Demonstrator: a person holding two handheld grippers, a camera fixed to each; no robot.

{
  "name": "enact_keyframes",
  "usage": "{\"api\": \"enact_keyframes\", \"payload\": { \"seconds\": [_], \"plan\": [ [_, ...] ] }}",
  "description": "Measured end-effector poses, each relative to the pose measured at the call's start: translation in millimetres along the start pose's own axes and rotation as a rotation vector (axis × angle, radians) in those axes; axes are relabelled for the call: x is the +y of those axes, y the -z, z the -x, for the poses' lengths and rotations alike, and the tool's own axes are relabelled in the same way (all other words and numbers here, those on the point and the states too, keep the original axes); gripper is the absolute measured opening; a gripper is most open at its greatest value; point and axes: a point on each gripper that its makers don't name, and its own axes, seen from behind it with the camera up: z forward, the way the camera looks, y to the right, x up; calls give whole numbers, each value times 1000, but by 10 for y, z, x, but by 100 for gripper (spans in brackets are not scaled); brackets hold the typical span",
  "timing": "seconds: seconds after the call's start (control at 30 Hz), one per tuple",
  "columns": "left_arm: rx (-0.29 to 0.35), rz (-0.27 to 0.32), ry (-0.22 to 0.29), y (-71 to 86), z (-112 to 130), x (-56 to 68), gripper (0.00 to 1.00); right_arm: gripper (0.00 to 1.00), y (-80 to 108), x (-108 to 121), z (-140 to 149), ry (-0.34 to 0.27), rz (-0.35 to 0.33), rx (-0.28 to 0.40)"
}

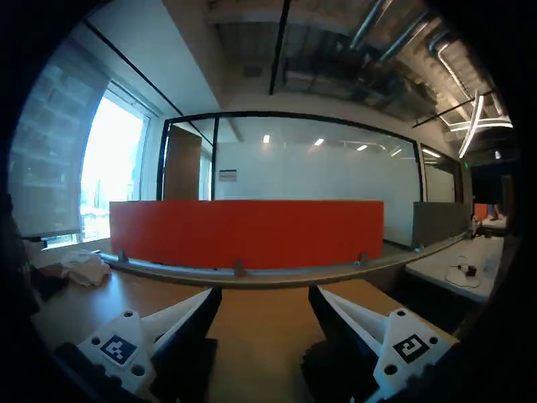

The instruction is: Fold towel

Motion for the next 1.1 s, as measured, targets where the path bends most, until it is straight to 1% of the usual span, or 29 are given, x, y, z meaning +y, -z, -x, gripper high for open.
{"api": "enact_keyframes", "payload": {
  "seconds": [0.17,0.27,0.37,0.47,0.6,0.77,0.9,1.1],
  "plan": [
    [-15,-1,3,70,-364,30,94,100,28,-15,-409,-8,1,4],
    [-23,2,-1,115,-548,57,94,100,59,-17,-600,-16,2,5],
    [-29,7,-6,157,-694,90,94,100,85,-16,-742,-21,3,4],
    [-36,13,-7,179,-776,111,94,100,88,-15,-820,-23,0,-1],
    [-49,31,-15,192,-843,162,94,100,98,-57,-894,-19,-22,-13],
    [-74,79,-34,196,-868,290,94,100,115,-178,-983,7,-70,-29],
    [-98,123,-47,203,-860,393,94,100,128,-318,-1014,39,-131,-56],
    [-141,196,-53,206,-847,556,95,100,150,-577,-969,103,-246,-116]
  ]
}}
